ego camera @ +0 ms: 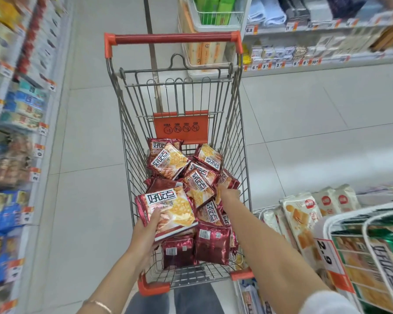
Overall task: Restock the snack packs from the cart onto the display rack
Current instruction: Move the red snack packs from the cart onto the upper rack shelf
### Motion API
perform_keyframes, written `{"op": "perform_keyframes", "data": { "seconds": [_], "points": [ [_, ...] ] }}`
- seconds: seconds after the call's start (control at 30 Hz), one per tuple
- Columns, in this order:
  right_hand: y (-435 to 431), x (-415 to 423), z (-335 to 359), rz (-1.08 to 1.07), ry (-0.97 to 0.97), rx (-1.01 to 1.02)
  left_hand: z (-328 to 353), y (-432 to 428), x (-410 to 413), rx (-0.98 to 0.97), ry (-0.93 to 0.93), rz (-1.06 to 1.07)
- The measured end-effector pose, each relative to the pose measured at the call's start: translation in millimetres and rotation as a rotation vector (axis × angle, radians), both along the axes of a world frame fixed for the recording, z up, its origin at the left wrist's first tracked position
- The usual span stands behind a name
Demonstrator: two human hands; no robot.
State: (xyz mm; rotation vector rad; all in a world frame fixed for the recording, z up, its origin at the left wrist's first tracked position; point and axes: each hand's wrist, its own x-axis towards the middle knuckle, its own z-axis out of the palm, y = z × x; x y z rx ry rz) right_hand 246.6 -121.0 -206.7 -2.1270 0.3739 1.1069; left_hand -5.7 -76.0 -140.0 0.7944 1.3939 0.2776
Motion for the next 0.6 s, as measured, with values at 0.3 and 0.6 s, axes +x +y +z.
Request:
{"op": "perform_keyframes", "data": {
  "seconds": [0.3, 0.6],
  "points": [
    [-9.6, -11.1, 59.3, 0.297, -0.583, 0.329, 31.7, 47.7, 5.0, 0.133, 0.046, -0.073],
    [-6.5, -24.5, 194.9, 0.169, 0.109, 0.638, 117.6, 87.5, 55.0, 0.008, -0.242, -0.549]
  ]
}}
